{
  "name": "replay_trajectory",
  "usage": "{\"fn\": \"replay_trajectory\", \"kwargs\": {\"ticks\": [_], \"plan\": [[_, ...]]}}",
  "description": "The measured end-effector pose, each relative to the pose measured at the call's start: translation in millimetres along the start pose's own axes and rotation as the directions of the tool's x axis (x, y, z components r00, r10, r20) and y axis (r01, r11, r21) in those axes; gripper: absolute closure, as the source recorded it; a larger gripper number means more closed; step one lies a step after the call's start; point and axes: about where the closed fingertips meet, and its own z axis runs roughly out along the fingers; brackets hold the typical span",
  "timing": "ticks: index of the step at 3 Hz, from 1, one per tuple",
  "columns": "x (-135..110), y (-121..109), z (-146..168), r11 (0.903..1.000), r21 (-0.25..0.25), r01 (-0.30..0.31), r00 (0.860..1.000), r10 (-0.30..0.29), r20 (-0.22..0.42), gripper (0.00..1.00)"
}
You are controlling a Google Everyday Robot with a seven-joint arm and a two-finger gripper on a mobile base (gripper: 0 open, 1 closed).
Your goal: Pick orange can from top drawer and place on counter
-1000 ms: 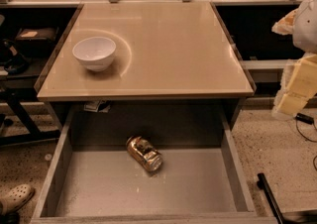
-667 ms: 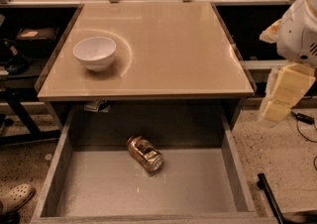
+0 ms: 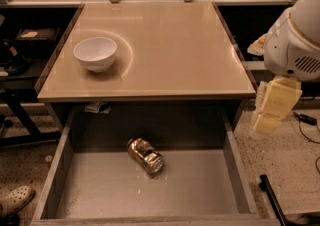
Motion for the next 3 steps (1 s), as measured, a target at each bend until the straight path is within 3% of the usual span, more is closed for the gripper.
{"fn": "replay_trajectory", "kwargs": {"ticks": [1, 3], "plan": [[-6, 26, 13, 0.9996, -0.016, 0.023, 1.0, -0.023, 0.007, 0.0], [-53, 98, 73, 0.9945, -0.085, 0.061, 0.997, -0.057, 0.045, 0.0]]}}
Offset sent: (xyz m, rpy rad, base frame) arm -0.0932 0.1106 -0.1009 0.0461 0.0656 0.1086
